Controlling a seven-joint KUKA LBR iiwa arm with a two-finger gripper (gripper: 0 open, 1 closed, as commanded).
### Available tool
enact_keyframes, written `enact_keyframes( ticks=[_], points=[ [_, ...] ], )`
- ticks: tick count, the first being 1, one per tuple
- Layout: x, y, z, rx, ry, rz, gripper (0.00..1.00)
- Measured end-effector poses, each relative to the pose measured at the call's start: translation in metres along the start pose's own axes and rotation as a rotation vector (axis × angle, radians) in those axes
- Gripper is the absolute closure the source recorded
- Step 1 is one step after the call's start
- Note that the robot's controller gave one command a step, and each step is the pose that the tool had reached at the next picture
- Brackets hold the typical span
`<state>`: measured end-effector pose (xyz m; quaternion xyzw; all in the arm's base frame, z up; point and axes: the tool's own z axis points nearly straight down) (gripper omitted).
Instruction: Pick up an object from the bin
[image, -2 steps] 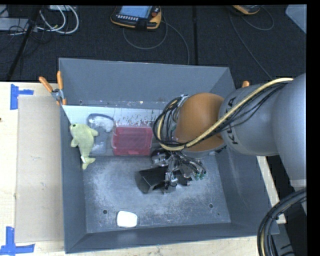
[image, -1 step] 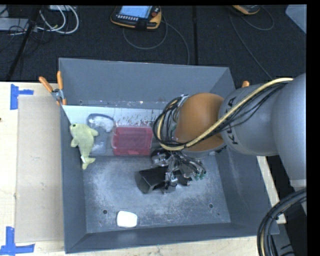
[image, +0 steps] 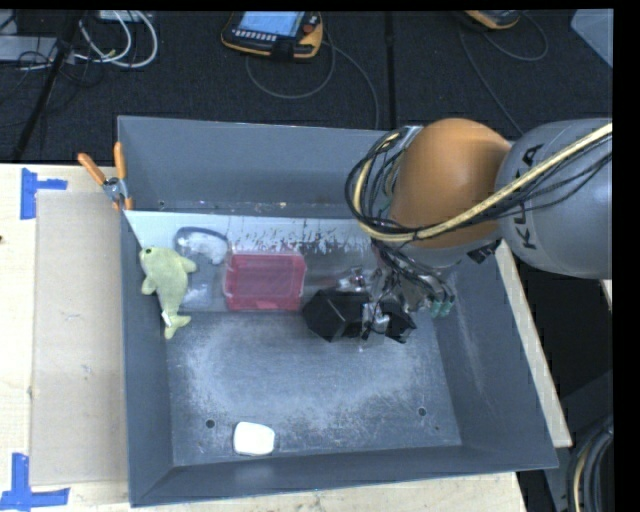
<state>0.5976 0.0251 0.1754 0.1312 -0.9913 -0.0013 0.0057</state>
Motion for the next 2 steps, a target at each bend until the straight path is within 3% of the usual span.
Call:
enact_keyframes(
  ticks=[1, 2],
  points=[
    [0.000, 0.000, 0.000, 0.000, 0.000, 0.001, 1.00],
    [0.003, -0.001, -0.053, -0.002, 0.008, 0.011, 1.00]
  ],
)
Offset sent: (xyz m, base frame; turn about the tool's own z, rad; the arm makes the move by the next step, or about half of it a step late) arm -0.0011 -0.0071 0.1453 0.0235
